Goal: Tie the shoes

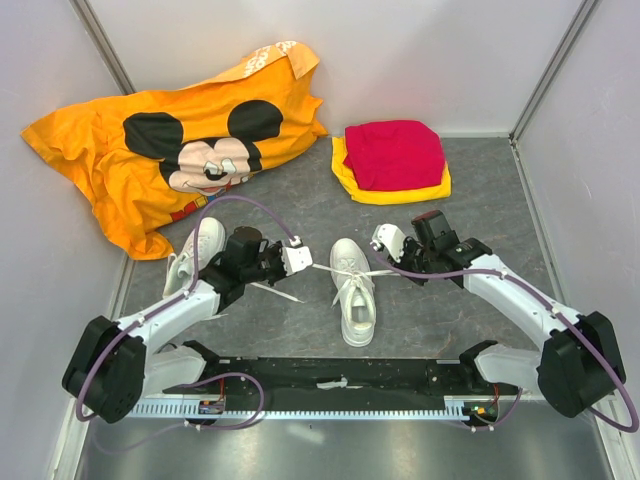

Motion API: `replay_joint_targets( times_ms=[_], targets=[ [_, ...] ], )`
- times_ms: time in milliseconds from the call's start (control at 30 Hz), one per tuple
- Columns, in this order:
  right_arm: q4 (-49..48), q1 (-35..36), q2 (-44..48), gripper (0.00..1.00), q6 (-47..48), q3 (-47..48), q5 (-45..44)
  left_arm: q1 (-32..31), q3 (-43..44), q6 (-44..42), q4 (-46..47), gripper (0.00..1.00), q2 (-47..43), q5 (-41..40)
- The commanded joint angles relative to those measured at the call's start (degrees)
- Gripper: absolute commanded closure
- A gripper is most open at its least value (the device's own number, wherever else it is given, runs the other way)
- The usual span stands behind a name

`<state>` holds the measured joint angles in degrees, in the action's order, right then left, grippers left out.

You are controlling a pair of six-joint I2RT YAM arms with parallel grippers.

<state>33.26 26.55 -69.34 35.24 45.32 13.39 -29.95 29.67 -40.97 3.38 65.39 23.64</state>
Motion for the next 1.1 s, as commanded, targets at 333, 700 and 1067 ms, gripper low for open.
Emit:
replay_joint_targets(
  times_ms=[333,700,1067],
  targets=[
    [0.6,-0.7,0.6,1.00,2.0,-3.6,-10.3,4.5,1.8,-4.7,1.4,0.98,3.0,-2.0],
    [0.9,-0.8,-0.4,1.00,3.3,-3.4,-10.4,6.1,5.0,-4.8,1.5,0.98,6.6,-0.8],
    [1.2,-1.1,-0.2,1.00,5.9,-4.3,-11.7,7.4,5.7,-6.1,1.5,0.98,8.0,0.2]
  ],
)
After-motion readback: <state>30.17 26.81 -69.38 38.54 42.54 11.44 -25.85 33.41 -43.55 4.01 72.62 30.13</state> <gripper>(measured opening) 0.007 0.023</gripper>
